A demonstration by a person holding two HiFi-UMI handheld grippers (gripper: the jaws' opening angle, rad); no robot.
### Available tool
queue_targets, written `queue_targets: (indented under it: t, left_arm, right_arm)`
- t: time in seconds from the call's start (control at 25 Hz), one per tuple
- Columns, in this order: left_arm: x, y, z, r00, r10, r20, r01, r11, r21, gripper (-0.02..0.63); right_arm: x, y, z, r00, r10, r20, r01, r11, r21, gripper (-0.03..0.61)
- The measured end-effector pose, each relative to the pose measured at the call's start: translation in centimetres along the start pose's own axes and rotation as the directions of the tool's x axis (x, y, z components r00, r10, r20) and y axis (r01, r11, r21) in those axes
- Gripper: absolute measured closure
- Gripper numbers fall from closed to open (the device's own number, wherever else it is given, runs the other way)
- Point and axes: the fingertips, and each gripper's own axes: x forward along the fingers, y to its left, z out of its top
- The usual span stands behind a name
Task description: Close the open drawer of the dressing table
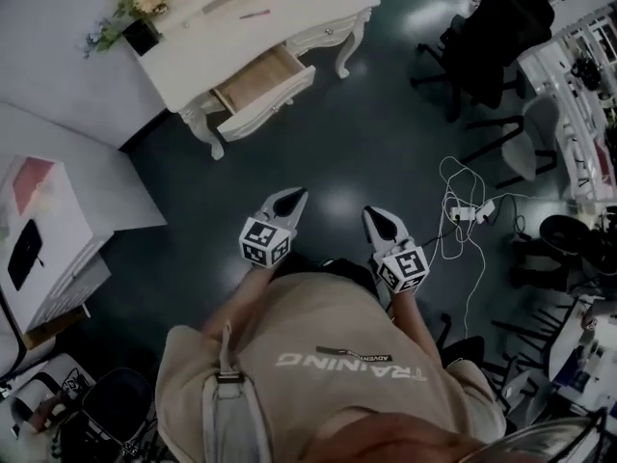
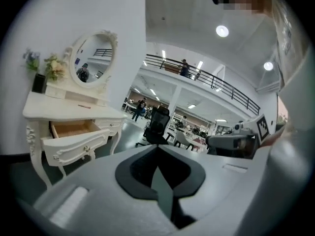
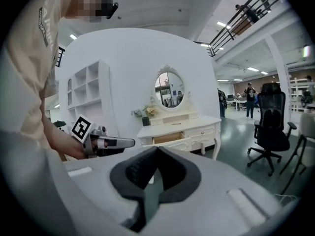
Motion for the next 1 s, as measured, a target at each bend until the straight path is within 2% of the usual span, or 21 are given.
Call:
queue_targets:
  t: [0.04,0.16,0.36,0.52,0.64,0.8,0.88,1.0]
  left_arm:
    - [0.0,1.0,0.2,1.000,0.018,0.016,-0.018,1.000,-0.016,0.607]
    - [-0.1,3.6,0.2,0.996,0.088,0.027,-0.088,0.996,0.000,0.607]
    - [0.8,6.5,0.4,0.984,0.179,0.019,-0.179,0.984,-0.029,0.607]
    - [3.1,8.7,1.4,0.968,0.250,-0.028,-0.249,0.968,0.019,0.607]
    - [5.7,10.9,4.5,0.948,0.316,-0.032,-0.315,0.949,0.026,0.607]
    - [10.0,14.1,10.2,0.923,0.384,-0.007,-0.382,0.920,0.086,0.607]
    - [12.2,14.9,12.0,0.905,0.426,0.010,-0.426,0.904,0.048,0.607]
    - [15.0,16.5,13.5,0.870,0.492,0.037,-0.488,0.869,-0.081,0.607]
  right_arm:
    - [0.8,-0.2,-0.1,1.000,0.004,-0.016,-0.004,1.000,0.002,0.577]
    - [3.5,-1.3,-0.6,0.998,0.026,-0.058,-0.025,1.000,0.014,0.577]
    - [8.2,-4.2,-0.9,0.990,0.110,-0.092,-0.107,0.994,0.034,0.577]
    - [13.2,-7.8,-0.3,0.979,0.183,-0.093,-0.178,0.982,0.059,0.577]
    - [17.4,-10.9,2.3,0.960,0.266,-0.087,-0.264,0.964,0.036,0.577]
    - [23.9,-15.4,5.9,0.932,0.357,-0.067,-0.359,0.933,-0.013,0.577]
    - [26.0,-17.6,6.8,0.914,0.398,-0.079,-0.399,0.917,0.005,0.577]
    - [29.1,-20.9,7.7,0.888,0.444,-0.118,-0.445,0.895,0.021,0.577]
